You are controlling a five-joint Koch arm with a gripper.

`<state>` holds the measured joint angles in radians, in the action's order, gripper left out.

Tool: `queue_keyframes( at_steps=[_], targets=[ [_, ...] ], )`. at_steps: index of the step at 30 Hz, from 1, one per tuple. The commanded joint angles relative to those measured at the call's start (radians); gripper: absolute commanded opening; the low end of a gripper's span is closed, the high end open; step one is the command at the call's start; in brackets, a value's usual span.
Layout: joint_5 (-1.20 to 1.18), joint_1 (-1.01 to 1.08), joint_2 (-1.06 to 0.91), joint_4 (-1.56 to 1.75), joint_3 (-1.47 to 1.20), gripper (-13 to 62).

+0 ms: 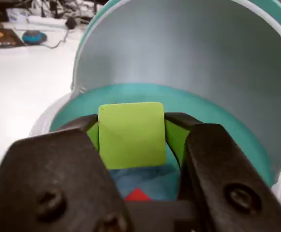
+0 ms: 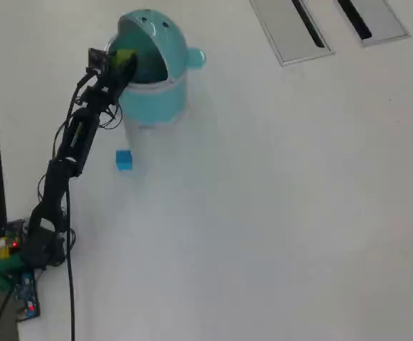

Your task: Grasp RGB lego blocks and put them in the bin one by one.

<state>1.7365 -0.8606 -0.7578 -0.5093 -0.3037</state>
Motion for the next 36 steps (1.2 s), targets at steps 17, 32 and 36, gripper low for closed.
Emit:
queue_keyframes(
  at_steps=[17, 32, 36],
  targets=[
    [0.044, 0.043, 0.124, 0.026, 0.281, 30.8],
    [-0.017, 0.031, 0.025, -0.147, 0.29, 31.1],
    [-0.051, 0.038, -0.028, -0.193, 0.29, 31.7]
  ],
)
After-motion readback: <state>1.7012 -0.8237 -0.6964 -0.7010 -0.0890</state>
